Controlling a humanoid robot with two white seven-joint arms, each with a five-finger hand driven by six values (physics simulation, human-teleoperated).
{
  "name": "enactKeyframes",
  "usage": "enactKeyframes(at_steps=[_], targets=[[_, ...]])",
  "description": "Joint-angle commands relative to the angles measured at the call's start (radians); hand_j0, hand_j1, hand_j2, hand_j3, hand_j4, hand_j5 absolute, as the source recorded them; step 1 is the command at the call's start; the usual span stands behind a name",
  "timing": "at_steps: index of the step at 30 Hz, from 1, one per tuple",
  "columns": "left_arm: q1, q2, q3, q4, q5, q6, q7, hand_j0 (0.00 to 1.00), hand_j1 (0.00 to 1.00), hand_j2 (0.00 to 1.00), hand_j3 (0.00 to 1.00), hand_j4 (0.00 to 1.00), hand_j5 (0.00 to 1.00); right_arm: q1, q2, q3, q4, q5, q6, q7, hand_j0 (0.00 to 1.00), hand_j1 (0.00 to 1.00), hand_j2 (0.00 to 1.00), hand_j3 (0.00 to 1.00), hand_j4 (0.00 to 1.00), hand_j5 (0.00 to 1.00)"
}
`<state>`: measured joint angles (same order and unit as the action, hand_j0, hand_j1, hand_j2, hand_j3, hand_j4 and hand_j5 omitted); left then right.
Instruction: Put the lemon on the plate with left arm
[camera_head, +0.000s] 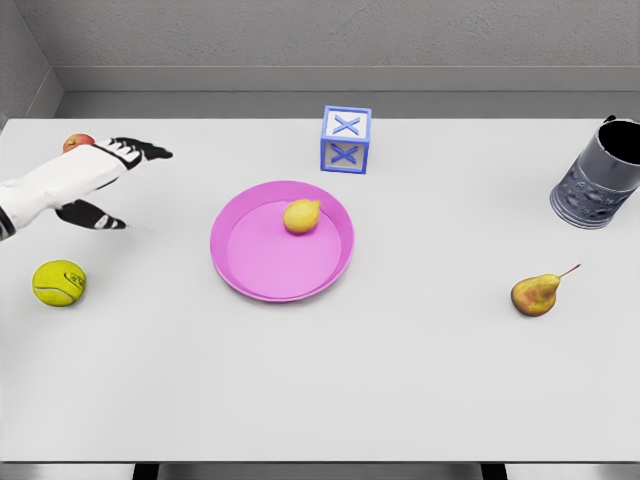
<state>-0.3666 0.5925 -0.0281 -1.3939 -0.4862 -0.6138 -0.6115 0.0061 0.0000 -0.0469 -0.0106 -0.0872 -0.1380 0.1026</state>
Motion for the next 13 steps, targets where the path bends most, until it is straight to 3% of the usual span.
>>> enactKeyframes(at_steps=[1,13], targets=[[0.0,0.032,0.014,0.012,0.048,0.003,0.001,1.0,1.0,1.0,1.0,1.0,1.0,0.0,0.0,0.001,0.0,0.0,0.0,0.0,1.0,1.0,1.0,1.0,1.0,1.0],[0.011,0.035,0.014,0.012,0.049,0.003,0.001,1.0,1.0,1.0,1.0,1.0,1.0,0.0,0.0,-0.001,0.0,0.0,0.0,0.0,1.0,1.0,1.0,1.0,1.0,1.0]])
